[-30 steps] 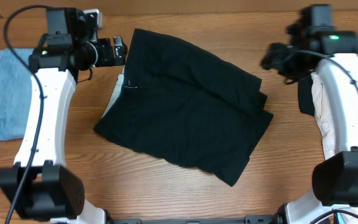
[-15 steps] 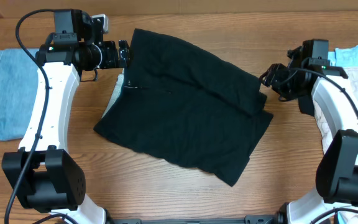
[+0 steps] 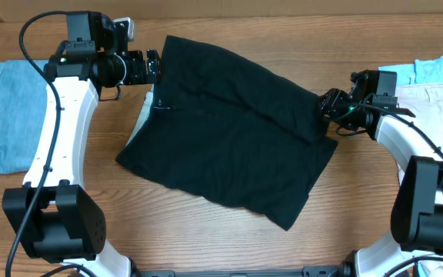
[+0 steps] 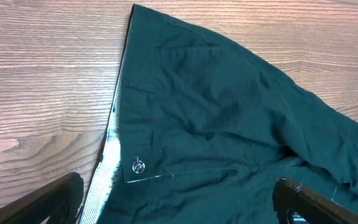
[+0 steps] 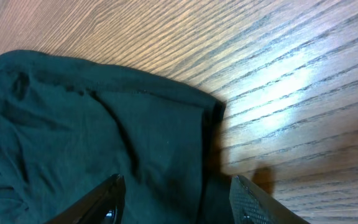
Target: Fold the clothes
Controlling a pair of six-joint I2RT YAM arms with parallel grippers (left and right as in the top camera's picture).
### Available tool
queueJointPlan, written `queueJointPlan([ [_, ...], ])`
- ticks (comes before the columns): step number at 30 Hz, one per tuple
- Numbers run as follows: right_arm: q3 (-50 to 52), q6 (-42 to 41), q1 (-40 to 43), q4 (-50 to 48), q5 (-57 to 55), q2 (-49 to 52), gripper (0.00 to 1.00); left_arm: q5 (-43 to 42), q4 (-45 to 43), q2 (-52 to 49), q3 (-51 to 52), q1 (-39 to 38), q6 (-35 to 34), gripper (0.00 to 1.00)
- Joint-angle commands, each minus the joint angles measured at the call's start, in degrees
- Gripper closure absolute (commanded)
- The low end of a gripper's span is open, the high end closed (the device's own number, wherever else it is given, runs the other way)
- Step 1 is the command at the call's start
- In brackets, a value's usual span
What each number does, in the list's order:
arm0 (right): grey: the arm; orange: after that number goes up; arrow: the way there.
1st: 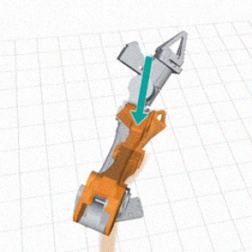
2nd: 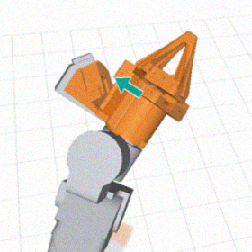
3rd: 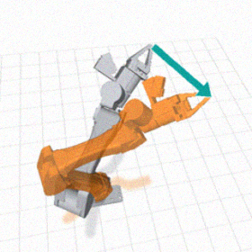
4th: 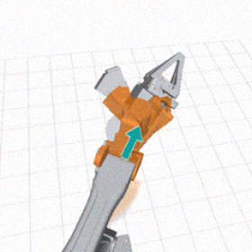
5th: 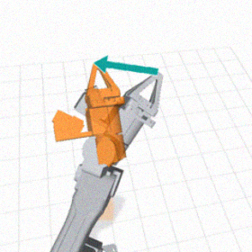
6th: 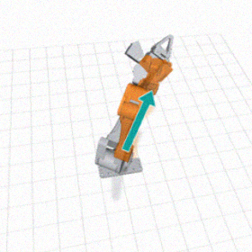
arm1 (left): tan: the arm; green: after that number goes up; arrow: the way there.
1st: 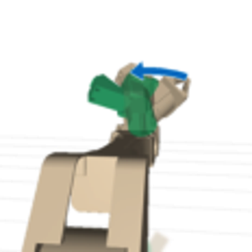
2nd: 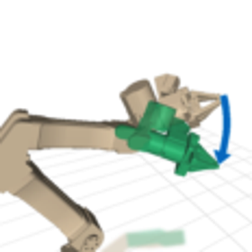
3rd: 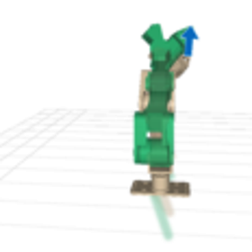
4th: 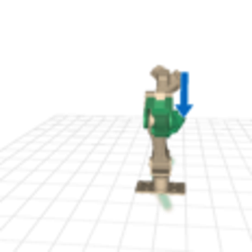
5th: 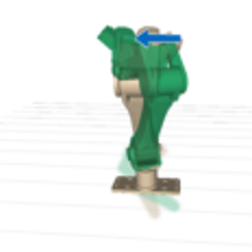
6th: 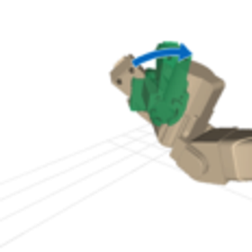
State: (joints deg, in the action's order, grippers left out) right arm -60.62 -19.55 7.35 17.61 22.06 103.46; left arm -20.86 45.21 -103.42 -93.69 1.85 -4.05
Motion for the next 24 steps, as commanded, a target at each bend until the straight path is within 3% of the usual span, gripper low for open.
queueJointPlan([
  [1, 0.46, -1.60, -0.28, -1.07, 0.55, 0.50, 0.42, -0.81, -0.02, -0.85, -1.44, -0.39, 1.11, 0.00],
  [8, 0.46, -1.77, -0.98, -4.11, 0.74, 4.31, 0.43, -0.79, -0.02, -0.85, -1.44, -0.37, 1.11, 0.00],
  [11, 0.46, -3.32, -1.05, -5.40, 0.79, 4.37, 0.53, -0.81, -0.02, -0.85, -1.44, -0.37, 1.11, 0.00],
  [18, 0.46, -4.72, -2.86, -8.26, 0.96, 7.58, 0.54, -0.79, -0.02, -0.85, -1.44, -0.37, 1.11, 0.00],
  [19, 0.44, -4.72, -2.86, -9.03, 0.98, 7.58, 0.61, -0.79, -0.02, -0.85, -1.44, -0.37, 1.11, 0.00],
  [20, -0.26, -4.72, -2.84, -9.42, 0.98, 7.56, 0.85, -0.79, -0.02, -0.85, -1.44, -0.37, 1.11, 0.00],
  [21, -0.98, -4.72, -2.84, -9.46, 0.96, 7.56, 0.96, -0.79, -0.02, -0.85, -1.44, -0.37, 1.11, 0.00],
  [24, -6.56, -4.44, -2.84, -7.48, 0.94, 7.56, 0.96, -0.79, -0.02, -0.85, -1.44, -0.37, 1.11, 0.00],
])
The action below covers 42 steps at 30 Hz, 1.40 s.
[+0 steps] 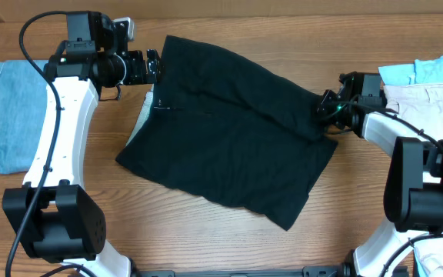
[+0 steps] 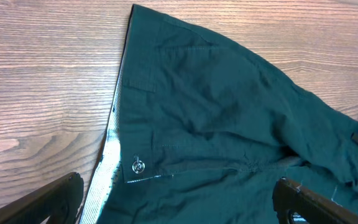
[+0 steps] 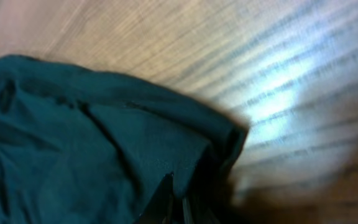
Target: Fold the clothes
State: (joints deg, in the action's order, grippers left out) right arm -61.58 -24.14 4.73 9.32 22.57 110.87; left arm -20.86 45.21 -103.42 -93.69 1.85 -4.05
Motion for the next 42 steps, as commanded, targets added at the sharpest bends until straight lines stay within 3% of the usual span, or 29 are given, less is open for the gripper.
queueJointPlan([
  [1, -8.26, 0.55, -0.22, 2.78, 0.26, 0.15, 0.96, -0.81, -0.02, -0.85, -1.44, -0.37, 1.11, 0.00],
  [4, -18.10, 4.11, -0.22, 12.83, -5.92, 0.17, 0.96, -0.79, -0.02, -0.85, -1.44, -0.37, 1.11, 0.00],
  [8, -20.24, 6.73, -0.22, 13.70, -11.45, 0.42, 0.96, -0.79, -0.02, -0.85, -1.44, -0.37, 1.11, 0.00],
  [14, -20.26, 9.90, -0.22, 7.04, -15.19, 5.09, 0.96, -0.81, -0.02, -0.85, -1.44, -0.37, 1.11, 0.00],
  [24, -20.26, 13.77, -0.24, -13.22, -20.65, 8.63, 0.96, -0.81, -0.02, -0.85, -1.44, -0.37, 1.11, 0.00],
  [26, -20.26, 13.77, -0.22, -15.19, -22.36, 8.63, 0.85, -0.79, -0.02, -0.85, -1.44, -0.37, 1.11, 0.00],
  [27, -20.31, 13.77, -0.22, -15.96, -23.65, 8.63, 0.61, -0.79, -0.02, -0.85, -1.44, -0.37, 1.11, 0.00],
  [28, -20.63, 14.03, -0.22, -15.67, -24.24, 8.63, 0.46, -0.81, -0.02, -0.85, -1.44, -0.37, 1.11, 0.00],
  [29, -21.92, 14.86, -0.15, -13.57, -24.26, 8.61, 0.11, -0.79, -0.02, -0.85, -1.44, -0.37, 1.11, 0.00],
  [30, -24.06, 15.28, -0.15, -9.88, -24.46, 8.41, 0.00, -0.79, -0.02, -0.85, -1.44, -0.37, 1.11, 0.00],
  [31, -26.03, 15.28, -0.15, -6.40, -24.48, 8.11, 0.00, -0.79, -0.02, -0.85, -1.44, -0.37, 1.11, 0.00],
  [35, -41.48, 15.21, -0.17, 22.18, -24.41, 1.79, 0.00, -0.79, -0.02, -0.85, -1.44, -0.37, 1.11, 0.00],
  [39, -43.56, 11.47, -0.17, 42.97, -19.71, -3.13, 0.01, -0.81, -0.02, -0.85, -1.44, -0.42, 1.11, 0.00],
  [40, -43.54, 11.47, -0.17, 47.52, -16.87, -3.13, 0.05, -0.79, -0.02, -0.85, -1.44, -0.39, 1.11, 0.00],
  [41, -43.47, 11.45, -0.17, 53.05, -14.69, -3.13, 0.23, -0.79, -0.02, -0.85, -1.44, -0.37, 1.11, 0.00],
  [42, -43.47, 10.80, -0.17, 56.41, -14.32, -3.13, 0.29, -0.81, -0.02, -0.85, -1.44, -0.37, 1.11, 0.00],
])
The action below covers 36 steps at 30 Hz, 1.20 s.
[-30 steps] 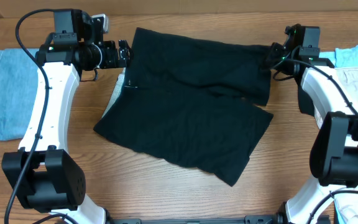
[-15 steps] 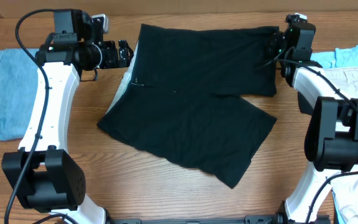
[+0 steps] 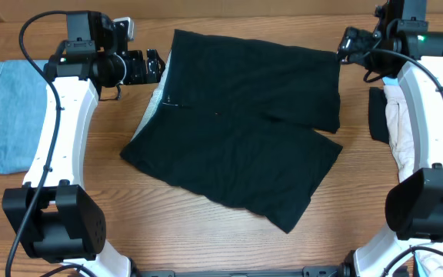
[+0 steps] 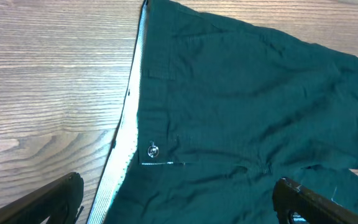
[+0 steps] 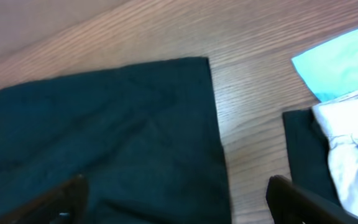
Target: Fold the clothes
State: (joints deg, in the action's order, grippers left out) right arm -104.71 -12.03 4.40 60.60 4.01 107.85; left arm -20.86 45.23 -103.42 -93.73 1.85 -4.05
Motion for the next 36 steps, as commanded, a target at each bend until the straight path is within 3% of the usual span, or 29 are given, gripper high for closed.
queueJointPlan([
  [1, -0.35, -1.70, 0.15, 7.61, 4.26, -0.11, 0.34, -0.81, -0.04, -0.85, -1.40, -0.37, 1.09, 0.00],
  [3, -0.31, -3.34, 0.15, 14.53, 4.20, -0.11, 0.60, -0.79, -0.04, -0.85, -1.40, -0.37, 1.11, 0.00],
  [5, 0.26, -5.79, 0.15, 17.55, 3.82, -0.11, 0.72, -0.79, -0.04, -0.85, -1.40, -0.37, 1.11, 0.00],
  [7, 2.43, -7.76, 0.15, 19.34, 2.91, -0.11, 0.93, -0.79, -0.07, -0.85, -1.40, -0.37, 1.11, 0.00],
  [8, 3.72, -9.40, 0.15, 19.80, 1.42, -0.11, 0.96, -0.79, -0.04, -0.85, -1.40, -0.37, 1.11, 0.00],
  [14, 16.98, -14.47, 0.39, 17.35, -2.01, -0.11, 0.96, -0.79, -0.04, -0.85, -1.40, -0.37, 1.11, 0.00],
  [22, 31.76, -19.41, 0.72, 3.17, -1.36, -0.11, 0.94, -0.81, -0.04, -0.85, -1.40, -0.37, 1.11, 0.00],
  [31, 41.68, -19.76, 0.72, -10.95, -1.64, -0.04, 0.93, -0.81, -0.04, -0.85, -1.40, -0.42, 1.11, 0.00],
  [36, 42.05, -16.55, 0.70, -20.52, -3.54, -0.04, 0.93, -0.79, -0.04, -0.85, -1.40, -0.39, 1.11, 0.00],
])
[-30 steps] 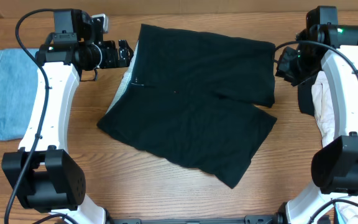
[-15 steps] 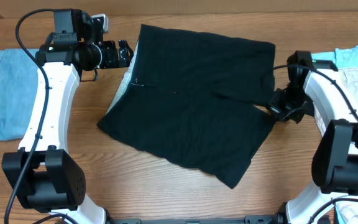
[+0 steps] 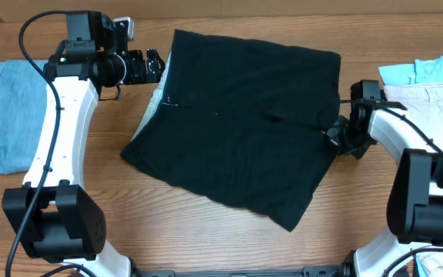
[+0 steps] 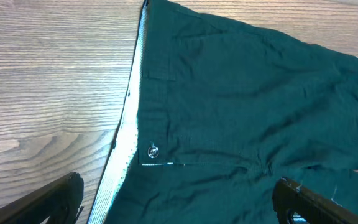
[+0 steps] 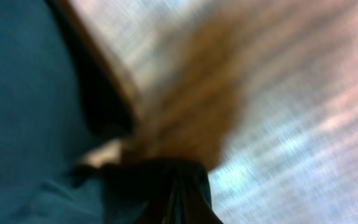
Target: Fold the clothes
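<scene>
Dark green shorts (image 3: 237, 115) lie spread on the wooden table, waistband to the left, legs to the right. My left gripper (image 3: 158, 65) hovers open at the waistband's far end. In the left wrist view the shorts (image 4: 241, 106) fill the space past the left gripper (image 4: 179, 196), with the button (image 4: 153, 150) showing. My right gripper (image 3: 334, 138) is low at the hem of the near leg. The blurred right wrist view shows the right gripper (image 5: 176, 186) shut on dark cloth at the edge of the shorts (image 5: 17, 93).
Folded blue jeans (image 3: 2, 108) lie at the table's left edge. At the right edge is a pile of clothes: a light blue piece (image 3: 421, 71) and a beige one (image 3: 429, 100). Bare wood (image 3: 168, 223) runs along the front.
My right gripper was open, high over the far right corner of the shorts. It is now low at the near leg's hem and shut on it. The left arm and the shorts have not moved.
The far leg first lay bunched on a slant, my right gripper open at its hem. Then the gripper was shut on that hem. Later the leg lay flat toward the far right and the gripper was open above it. Now it grips the near leg.
</scene>
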Controlling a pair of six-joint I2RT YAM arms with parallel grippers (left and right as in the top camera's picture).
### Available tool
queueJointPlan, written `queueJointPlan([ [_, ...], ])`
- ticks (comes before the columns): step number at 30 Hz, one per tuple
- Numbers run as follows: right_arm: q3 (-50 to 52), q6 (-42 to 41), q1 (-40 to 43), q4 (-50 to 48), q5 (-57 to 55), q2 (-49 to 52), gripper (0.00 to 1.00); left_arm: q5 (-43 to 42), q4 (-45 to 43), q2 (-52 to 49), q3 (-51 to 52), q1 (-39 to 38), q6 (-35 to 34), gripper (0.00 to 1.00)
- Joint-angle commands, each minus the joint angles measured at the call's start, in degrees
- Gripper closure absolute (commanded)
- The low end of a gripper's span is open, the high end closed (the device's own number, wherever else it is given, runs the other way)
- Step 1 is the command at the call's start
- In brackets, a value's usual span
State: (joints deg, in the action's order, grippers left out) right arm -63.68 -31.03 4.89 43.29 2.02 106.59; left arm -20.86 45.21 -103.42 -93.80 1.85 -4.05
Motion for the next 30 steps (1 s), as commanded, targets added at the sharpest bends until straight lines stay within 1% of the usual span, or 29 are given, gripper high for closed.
queueJointPlan([
  [1, 1.03, 5.01, 0.22, -5.20, -1.57, 1.22, 0.93, -0.79, -0.02, -0.85, -1.33, -0.39, 1.11, 0.00],
  [2, 1.03, 6.40, 0.22, -6.93, -2.34, 1.22, 0.90, -0.79, -0.02, -0.85, -1.33, -0.39, 1.11, 0.00],
  [5, 0.76, 6.38, 0.24, -8.96, -4.74, 1.20, 0.90, -0.79, -0.02, -0.85, -1.33, -0.37, 1.11, 0.00],
  [7, -3.56, 6.43, 0.24, -4.57, -4.09, 1.18, 0.89, -0.79, -0.02, -0.85, -1.33, -0.39, 1.11, 0.00],
  [8, -6.38, 6.43, 0.24, -1.55, -4.09, 1.14, 0.83, -0.79, -0.02, -0.85, -1.33, -0.39, 1.11, 0.00],
  [9, -11.43, 6.43, 0.24, 3.67, -4.09, 1.14, 0.78, -0.79, -0.02, -0.85, -1.33, -0.37, 1.11, 0.00],
  [10, -17.11, 6.43, 0.24, 8.33, -4.11, 1.14, 0.68, -0.79, -0.02, -0.85, -1.33, -0.37, 1.11, 0.00],
  [11, -21.51, 6.45, 0.24, 11.87, -4.13, 1.14, 0.39, -0.81, -0.02, -0.85, -1.33, -0.37, 1.11, 0.00],
  [12, -28.30, 6.43, 0.46, 17.22, -4.13, 1.14, 0.00, -0.79, -0.04, -0.85, -1.33, -0.37, 1.11, 0.00],
  [14, -32.20, 6.45, 1.16, 20.11, -4.15, 1.14, 0.00, -0.83, -2.23, -0.85, -1.33, -0.37, 1.09, 0.00],
  [15, -32.57, 6.97, 1.64, 20.52, -4.11, 1.14, 0.00, -0.50, -2.38, -0.85, -1.33, -0.37, 1.14, 0.00],
  [18, -32.30, 7.06, 1.95, 21.31, -4.11, 1.16, 0.00, 4.52, -1.16, -1.25, -1.14, -0.39, 1.27, 0.00],
  [19, -32.30, 7.06, 1.95, 21.33, -4.11, 1.16, 0.00, 4.26, 0.15, -1.60, -1.07, -0.42, 3.82, 0.00],
  [20, -32.30, 7.06, 1.95, 21.33, -4.11, 1.16, 0.00, 3.23, 1.60, -2.25, -1.07, -0.44, 8.44, 0.00],
  [22, -32.30, 7.06, 1.95, 21.33, -4.11, 1.16, 0.00, 2.69, 3.15, -5.11, -1.07, -0.44, 11.08, 0.00],
  [23, -32.30, 7.06, 1.95, 21.33, -4.11, 1.16, 0.00, 0.42, 3.34, -7.06, -1.07, -0.44, 14.23, 0.08],
  [24, -32.30, 7.06, 1.95, 21.33, -4.11, 1.16, 0.00, -2.12, 3.43, -8.92, -1.07, -0.44, 16.79, 0.21],
  [25, -32.30, 7.06, 1.95, 21.33, -4.11, 1.16, 0.00, -4.66, 3.39, -11.23, -1.07, -0.44, 18.60, 0.45],
  [26, -32.30, 7.06, 1.95, 21.33, -4.11, 1.16, 0.00, -6.62, 3.39, -13.64, -1.07, -0.50, 19.76, 0.59],
  [27, -32.30, 7.06, 1.95, 21.33, -4.11, 1.16, 0.00, -7.54, 3.34, -16.59, -1.07, -0.70, 21.35, 0.60],
  [28, -32.30, 7.06, 1.95, 21.33, -4.11, 1.16, 0.00, -7.48, 3.15, -19.02, -1.07, -0.87, 22.32, 0.55],
  [29, -32.30, 7.06, 1.95, 21.33, -4.11, 1.16, 0.00, -7.48, 2.75, -20.85, -1.09, -0.92, 22.36, 0.52],
  [30, -32.30, 7.06, 1.95, 21.33, -4.11, 1.16, 0.00, -7.50, 2.32, -23.02, -1.07, -0.92, 22.58, 0.52],
])
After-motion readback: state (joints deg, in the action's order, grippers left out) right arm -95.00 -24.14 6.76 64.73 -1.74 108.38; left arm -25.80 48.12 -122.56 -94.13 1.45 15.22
